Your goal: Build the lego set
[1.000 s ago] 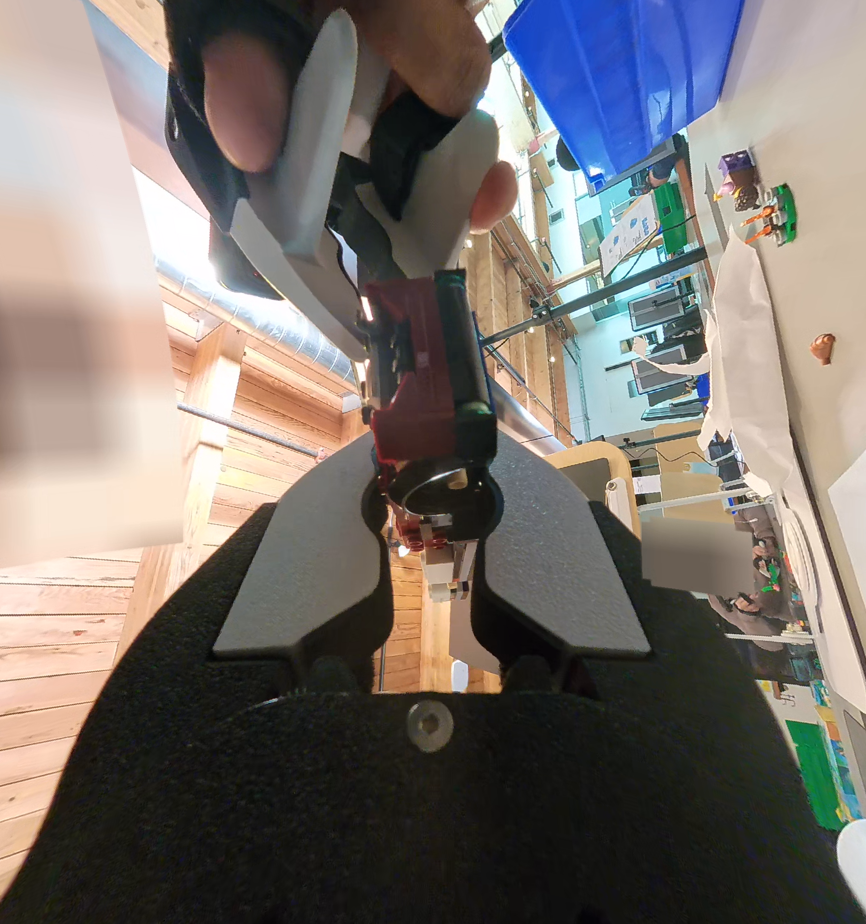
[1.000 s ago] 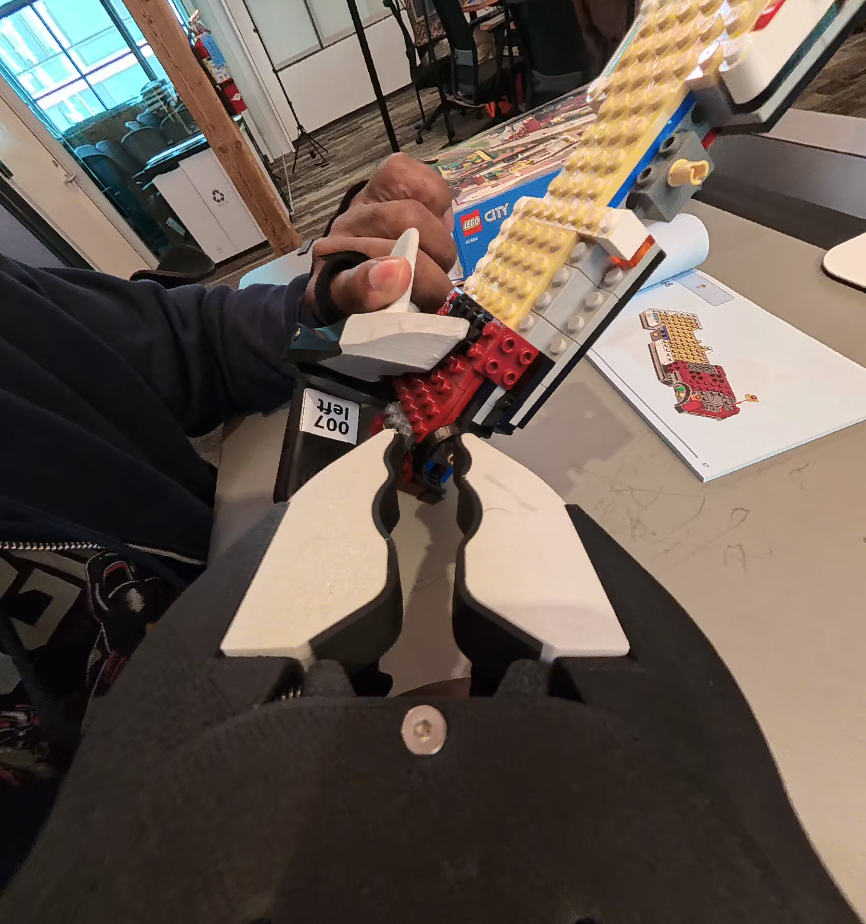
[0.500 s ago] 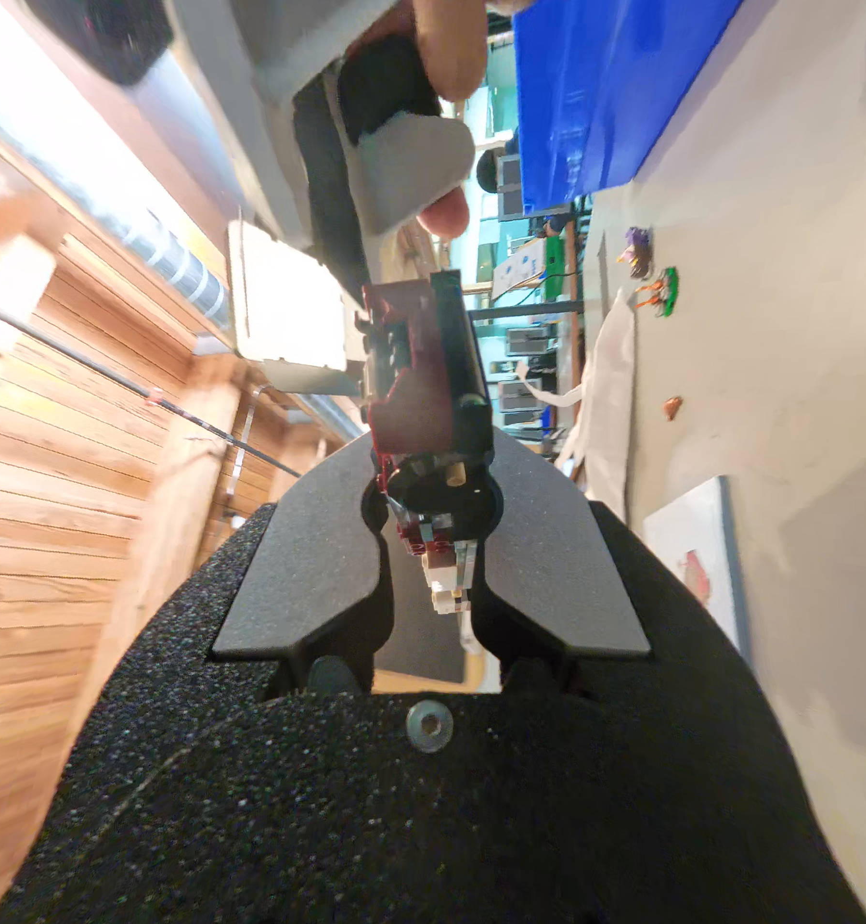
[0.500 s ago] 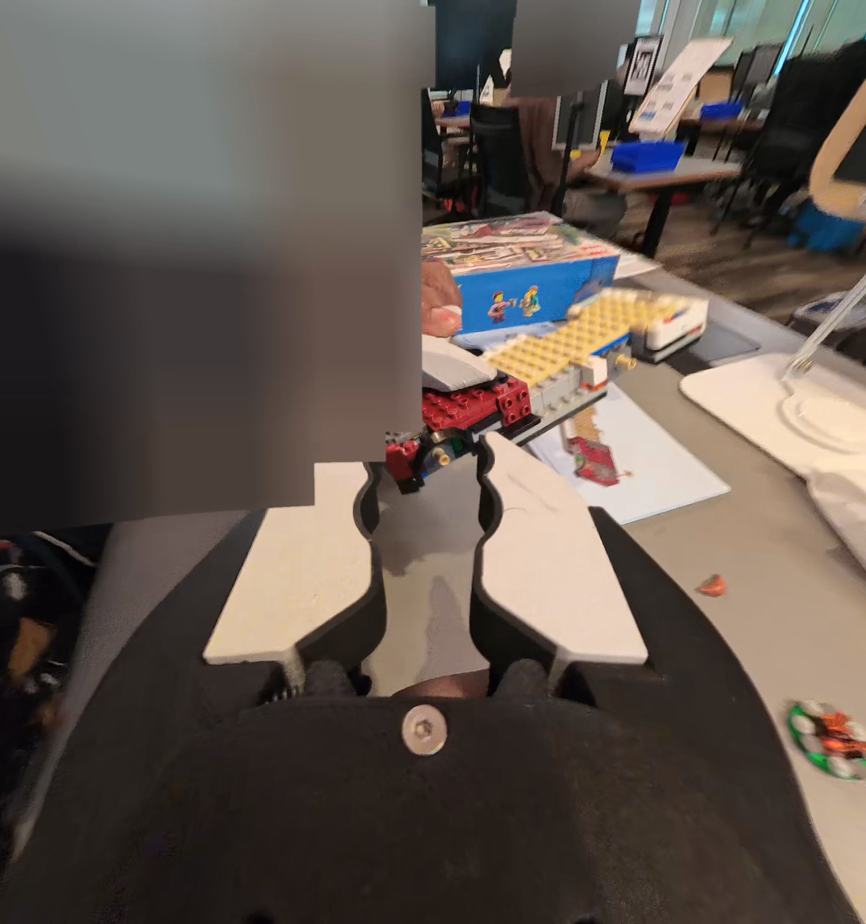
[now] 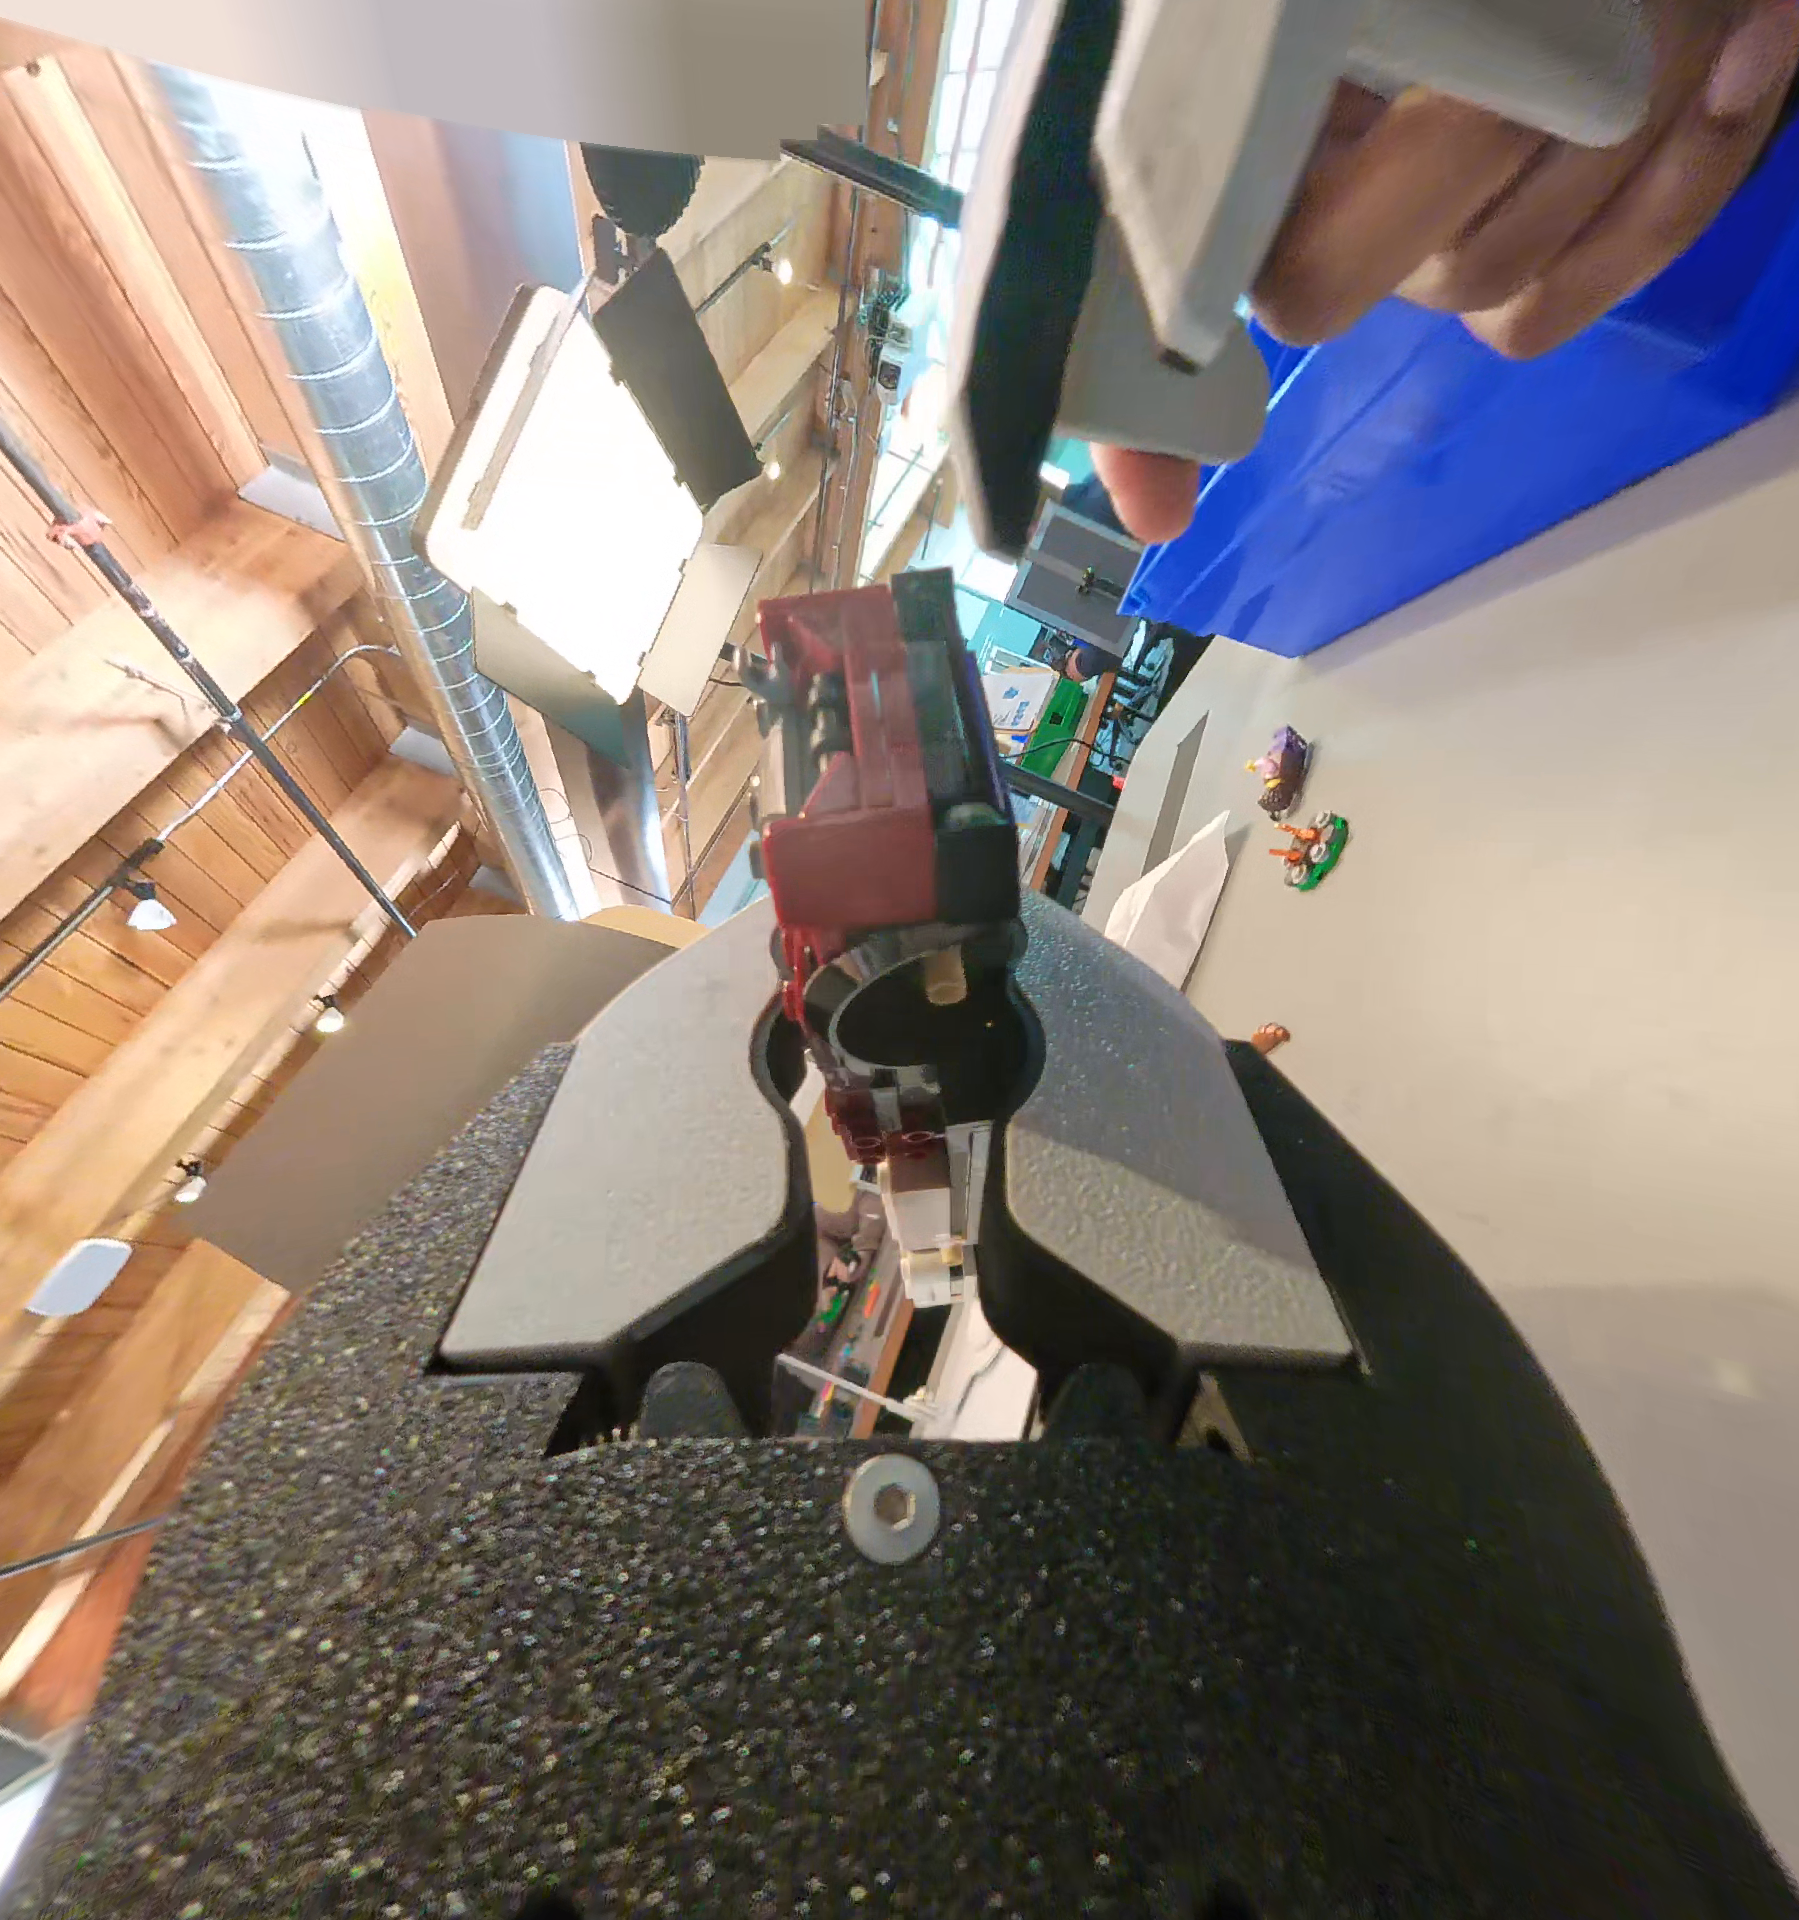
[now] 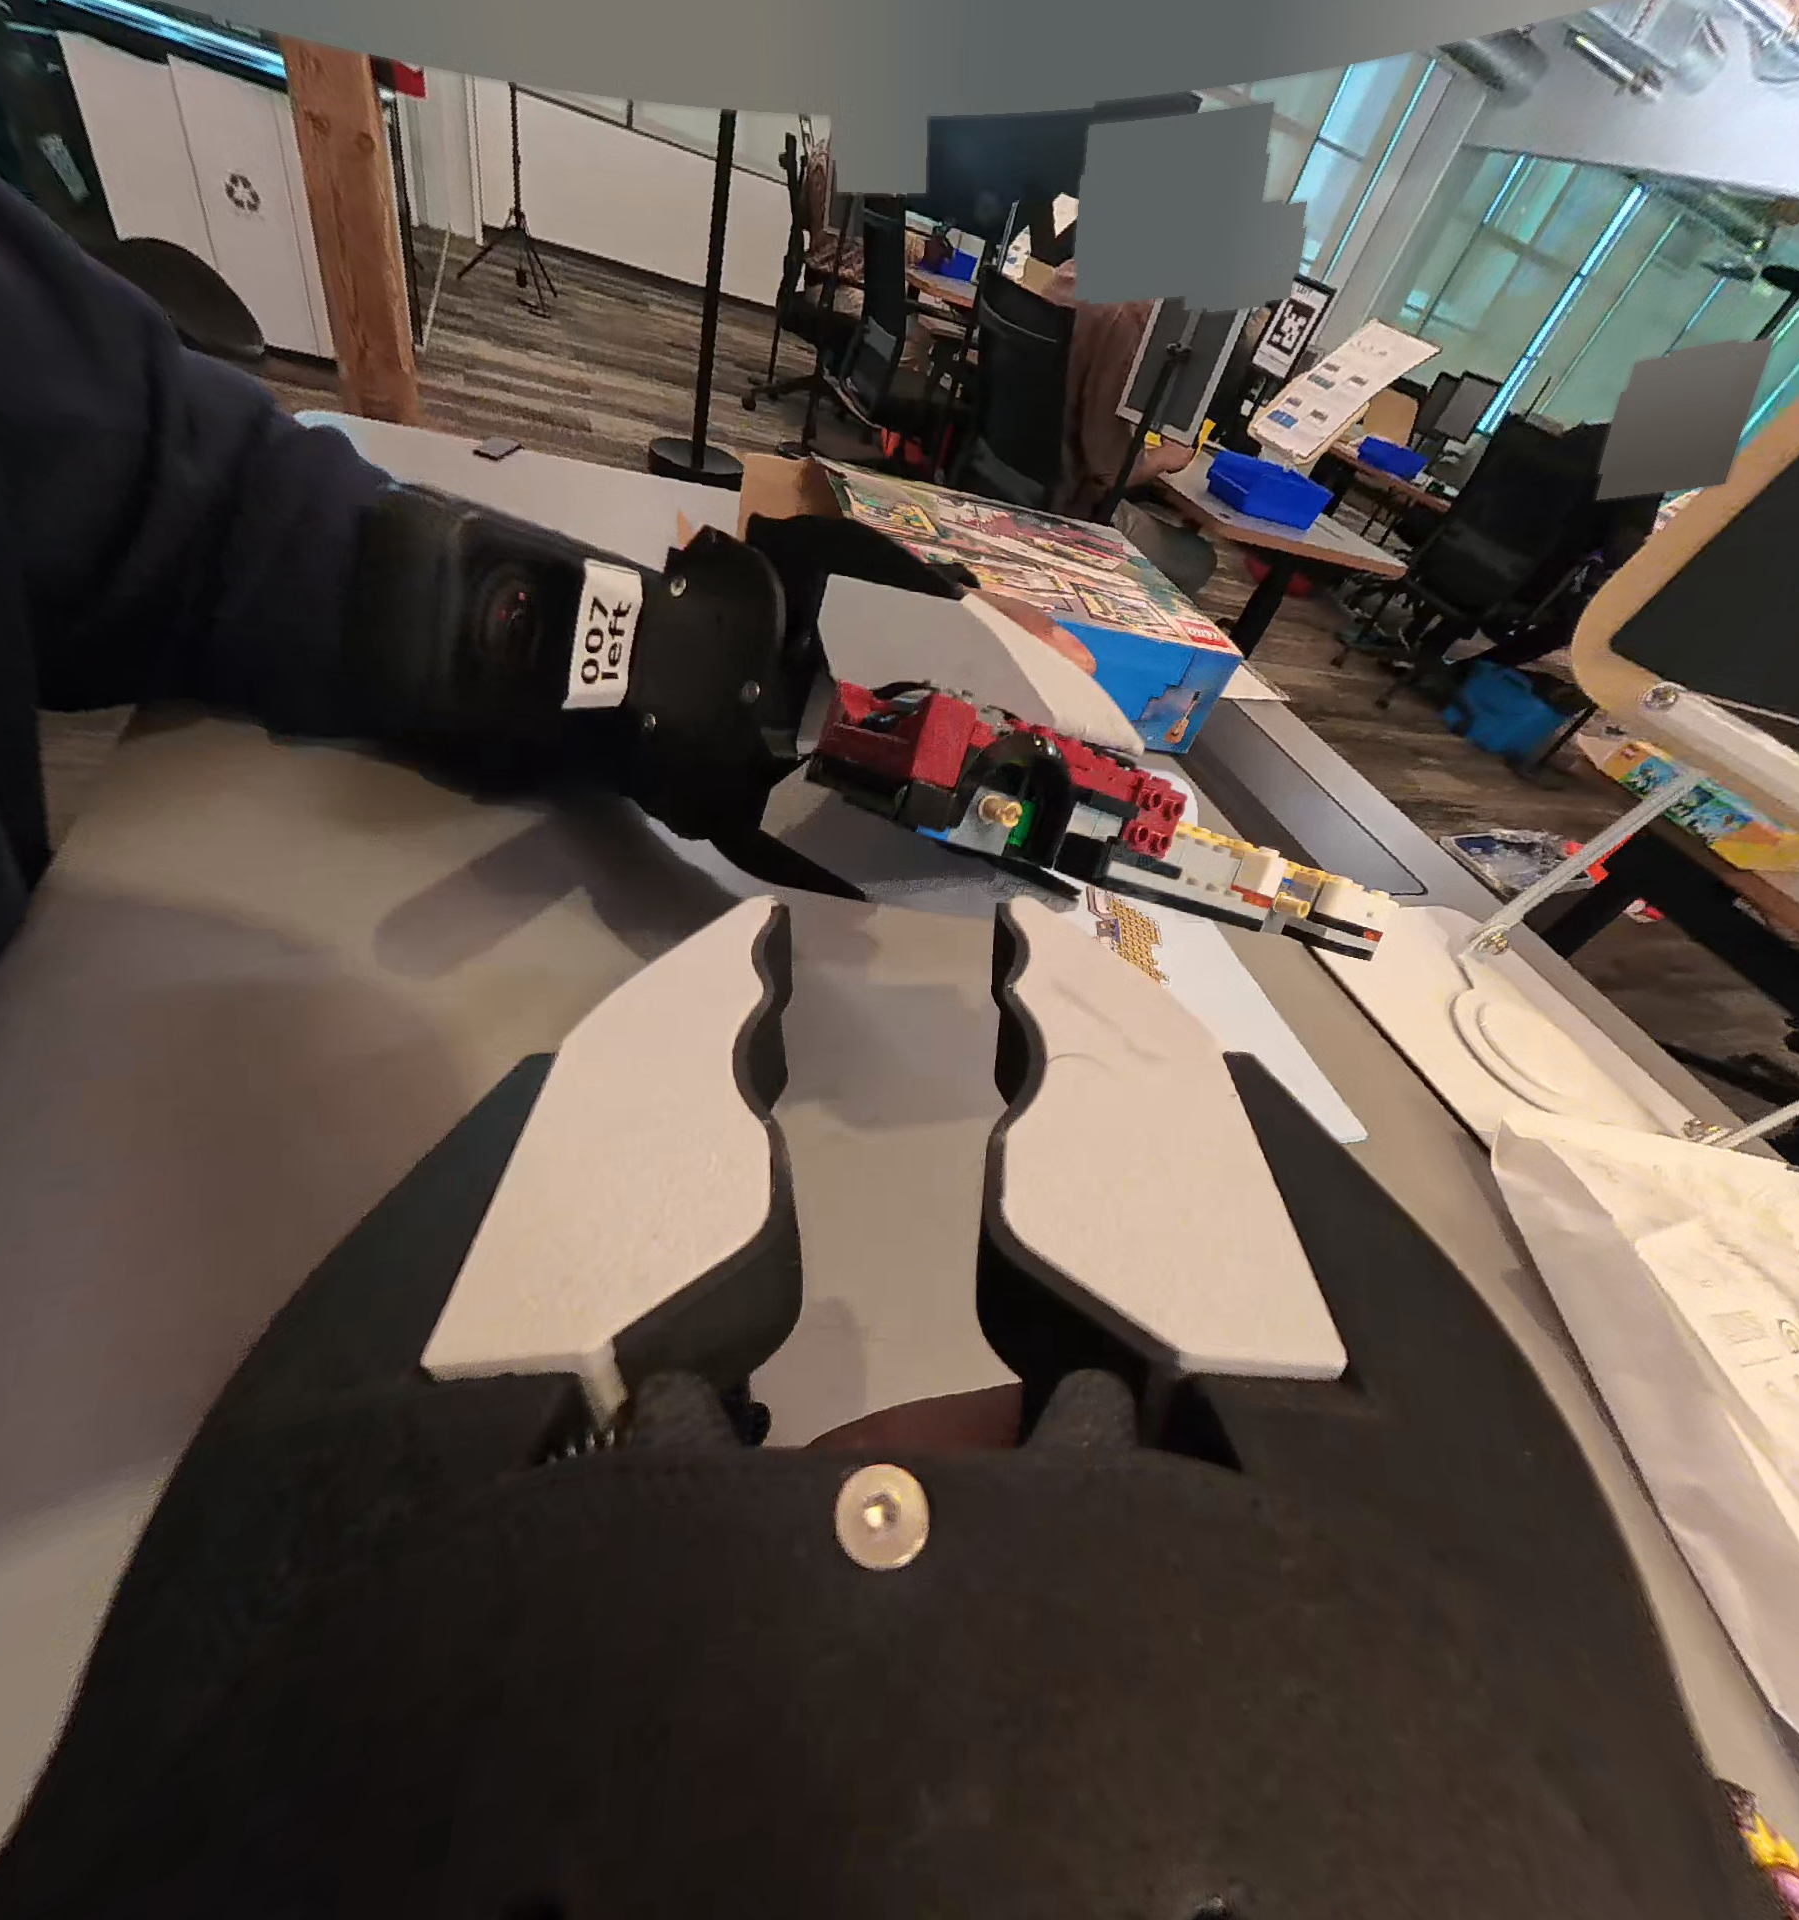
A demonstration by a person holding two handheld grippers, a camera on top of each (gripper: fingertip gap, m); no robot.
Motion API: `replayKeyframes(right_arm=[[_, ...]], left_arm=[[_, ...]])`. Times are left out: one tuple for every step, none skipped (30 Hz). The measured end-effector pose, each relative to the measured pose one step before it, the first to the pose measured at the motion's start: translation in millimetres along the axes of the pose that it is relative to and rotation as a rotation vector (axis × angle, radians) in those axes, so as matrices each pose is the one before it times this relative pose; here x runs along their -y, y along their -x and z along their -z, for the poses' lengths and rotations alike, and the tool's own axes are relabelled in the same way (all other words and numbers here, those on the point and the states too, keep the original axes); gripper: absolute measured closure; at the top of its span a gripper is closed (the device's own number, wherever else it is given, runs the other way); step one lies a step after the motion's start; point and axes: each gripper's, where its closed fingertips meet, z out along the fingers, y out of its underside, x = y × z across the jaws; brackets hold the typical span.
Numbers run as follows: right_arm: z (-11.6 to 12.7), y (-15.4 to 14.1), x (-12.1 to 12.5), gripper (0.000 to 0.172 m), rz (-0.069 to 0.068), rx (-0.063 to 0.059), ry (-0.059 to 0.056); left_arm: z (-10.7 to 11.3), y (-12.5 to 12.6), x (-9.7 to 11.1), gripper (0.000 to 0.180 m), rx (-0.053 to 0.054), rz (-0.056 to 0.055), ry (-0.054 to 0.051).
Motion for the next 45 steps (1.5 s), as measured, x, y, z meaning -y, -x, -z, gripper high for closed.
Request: replayKeyframes(right_arm=[[-0.55, 0.95, -0.04, 0.134, 0.0085, -0.0008, 0.0009], [-0.34, 1.09, 0.07, 0.135, 0.0085, 0.0002, -0.0003], [-0.22, 0.77, 0.25, 0.135, 0.0085, -0.0006, -0.0015], [-0.14, 0.58, 0.36, 0.135, 0.0079, -0.0014, -0.0019], [0.03, 0.59, 0.48, 0.135, 0.0071, -0.0009, -0.0026], [0.01, 0.56, 0.61, 0.135, 0.0066, -0.0004, -0.0031], [0.14, 0.27, 0.62, 0.136, 0.0067, -0.0016, -0.0027], [0.23, 0.11, 0.56, 0.136, 0.0078, -0.0032, -0.0028], [0.29, 0.00, 0.84, 0.136, 0.0095, -0.0043, -0.0037], [0.27, -0.01, 1.02, 0.136, 0.0116, -0.0049, -0.0054], [0.39, 0.10, 1.12, 0.136, 0.0129, -0.0050, -0.0064], [0.31, 0.09, 1.15, 0.136, 0.0131, -0.0049, -0.0063], [0.27, 0.10, 1.08, 0.136, 0.0136, -0.0058, -0.0067], [0.26, -0.15, 0.80, 0.136, 0.0153, -0.0076, -0.0063], [0.17, -0.24, 0.75, 0.136, 0.0175, -0.0095, -0.0052], [0.05, -0.17, 0.43, 0.136, 0.0193, -0.0097, -0.0039], [0.03, 0.06, 0.34, 0.136, 0.0204, -0.0087, -0.0019], [-0.07, 0.45, 0.14, 0.136, 0.0223, -0.0077, -0.0008], [-0.08, 0.95, 0.08, 0.136, 0.0245, -0.0054, 0.0001], [-0.38, 1.26, -0.04, 0.137, 0.0235, -0.0041, 0.0014], [-0.35, 1.15, -0.26, 0.137, 0.0198, -0.0043, 0.0020], [-0.53, 1.16, -0.30, 0.137, 0.0167, -0.0036, 0.0024], [-0.54, 1.23, -0.34, 0.137, 0.0142, -0.0021, 0.0025], [-0.46, 1.29, -0.33, 0.137, 0.0127, -0.0008, 0.0023], [-0.31, 0.87, -0.21, 0.138, 0.0122, -0.0021, 0.0017], [-0.12, 0.61, 0.00, 0.138, 0.0113, -0.0034, 0.0002], [-0.02, 0.46, 0.49, 0.138, 0.0095, -0.0031, -0.0017], [0.14, 0.16, 0.66, 0.138, 0.0073, -0.0038, -0.0034], [0.13, -0.08, 0.63, 0.138, 0.0058, -0.0047, -0.0034], [0.18, -0.26, 0.46, 0.138, 0.0066, -0.0061, -0.0027], [0.13, -0.32, 0.31, 0.138, 0.0103, -0.0072, -0.0022], [0.15, -0.09, 0.03, 0.138, 0.0152, -0.0076, -0.0008], [-0.01, 0.10, -0.28, 0.138, 0.0196, -0.0080, 0.0007], [0.03, 0.42, -0.30, 0.138, 0.0235, -0.0084, 0.0017], [-0.20, 0.67, -0.24, 0.138, 0.0266, -0.0083, 0.0019], [-0.11, 0.79, -0.19, 0.138, 0.0291, -0.0092, 0.0023], [-0.15, 0.29, 0.13, 0.138, 0.0327, -0.0139, 0.0028], [0.07, 0.02, 0.05, 0.138, 0.0372, -0.0172, 0.0043], [-0.09, 0.30, -0.31, 0.138, 0.0406, -0.0162, 0.0066], [-0.11, 0.71, -0.53, 0.138, 0.0425, -0.0151, 0.0079], [-0.45, 0.51, -1.13, 0.138, 0.0433, -0.0173, 0.0112], [-0.70, 0.45, -1.94, 0.137, 0.0428, -0.0188, 0.0149], [-0.88, 0.80, -1.95, 0.137, 0.0400, -0.0160, 0.0152], [-0.95, 0.92, -2.36, 0.137, 0.0372, -0.0143, 0.0157], [-1.23, 0.78, -3.08, 0.136, 0.0356, -0.0155, 0.0189]], left_arm=[[0.37, 1.45, 0.74, 0.147, 0.0044, 0.0138, -0.0078], [0.51, 0.98, 1.06, 0.147, 0.0029, 0.0099, -0.0088], [0.51, 0.53, 1.17, 0.147, 0.0017, 0.0059, -0.0088], [0.28, 0.13, 0.95, 0.147, 0.0003, 0.0036, -0.0062], [0.06, -0.32, 0.73, 0.147, -0.0017, 0.0040, -0.0035], [-0.05, -0.51, 0.69, 0.147, -0.0026, 0.0034, -0.0034], [0.01, -0.51, 0.80, 0.147, -0.0021, 0.0004, -0.0046], [0.06, -0.50, 0.60, 0.147, -0.0011, -0.0018, -0.0027], [-0.09, -0.25, 0.61, 0.147, -0.0001, -0.0015, -0.0022], [-0.02, -0.28, 0.44, 0.147, -0.0018, 0.0005, -0.0023], [0.16, -0.11, 0.66, 0.147, -0.0014, 0.0028, -0.0039], [0.08, -0.26, 0.51, 0.147, -0.0013, 0.0003, -0.0031], [0.07, -0.57, 0.54, 0.147, -0.0027, -0.0056, -0.0020], [0.10, -0.78, 0.54, 0.147, -0.0021, -0.0098, -0.0014], [0.04, -0.76, 0.95, 0.147, -0.0008, -0.0103, -0.0027], [0.07, -0.62, 1.08, 0.147, -0.0011, -0.0103, -0.0025], [0.04, -0.40, 1.24, 0.147, 0.0004, -0.0118, -0.0021], [0.00, -0.39, 1.05, 0.147, 0.0009, -0.0184, -0.0013], [0.20, -0.53, 0.97, 0.147, 0.0019, -0.0239, -0.0010], [0.21, -0.16, 1.18, 0.148, 0.0043, -0.0217, -0.0011], [0.24, -0.01, 1.24, 0.148, 0.0048, -0.0165, -0.0015], [0.20, 0.23, 1.39, 0.147, 0.0058, -0.0160, -0.0027], [0.25, 0.49, 1.53, 0.147, 0.0066, -0.0165, -0.0028], [0.08, 0.49, 1.25, 0.147, 0.0068, -0.0177, -0.0017], [0.04, 0.40, 1.12, 0.147, 0.0066, -0.0154, -0.0010], [0.13, 0.14, 0.91, 0.148, 0.0033, -0.0118, -0.0014], [0.07, -0.09, 0.73, 0.147, 0.0025, -0.0109, -0.0017], [0.07, -0.02, 0.54, 0.147, 0.0032, -0.0107, -0.0007], [0.01, -0.11, 0.41, 0.147, 0.0017, -0.0077, -0.0003], [0.01, -0.38, 0.24, 0.147, -0.0009, -0.0054, -0.0004], [-0.03, -0.45, -0.03, 0.147, -0.0013, -0.0051, 0.0001], [-0.01, -0.35, -0.06, 0.147, 0.0001, -0.0038, 0.0004], [0.00, -0.33, -0.17, 0.147, -0.0021, -0.0025, 0.0011], [0.00, -0.47, -0.18, 0.147, -0.0027, -0.0016, 0.0012], [-0.10, -0.42, -0.44, 0.147, -0.0028, -0.0049, 0.0031], [-0.14, -0.58, -0.74, 0.148, -0.0035, -0.0072, 0.0047], [-0.34, -1.12, -1.18, 0.148, -0.0081, -0.0117, 0.0091], [-0.37, -1.02, -1.64, 0.148, -0.0088, -0.0154, 0.0134], [-0.59, -0.43, -2.01, 0.148, -0.0046, -0.0164, 0.0173], [-0.94, -0.19, -2.68, 0.148, -0.0044, -0.0132, 0.0230], [-1.52, -1.24, -3.05, 0.148, -0.0154, -0.0120, 0.0255], [-1.55, -1.46, -3.02, 0.148, -0.0165, -0.0130, 0.0253], [-1.57, -0.93, -2.61, 0.148, -0.0113, -0.0172, 0.0243], [-2.09, -2.42, -2.75, 0.148, -0.0224, -0.0247, 0.0269], [-2.13, -2.69, -2.81, 0.148, -0.0271, -0.0256, 0.0307]])
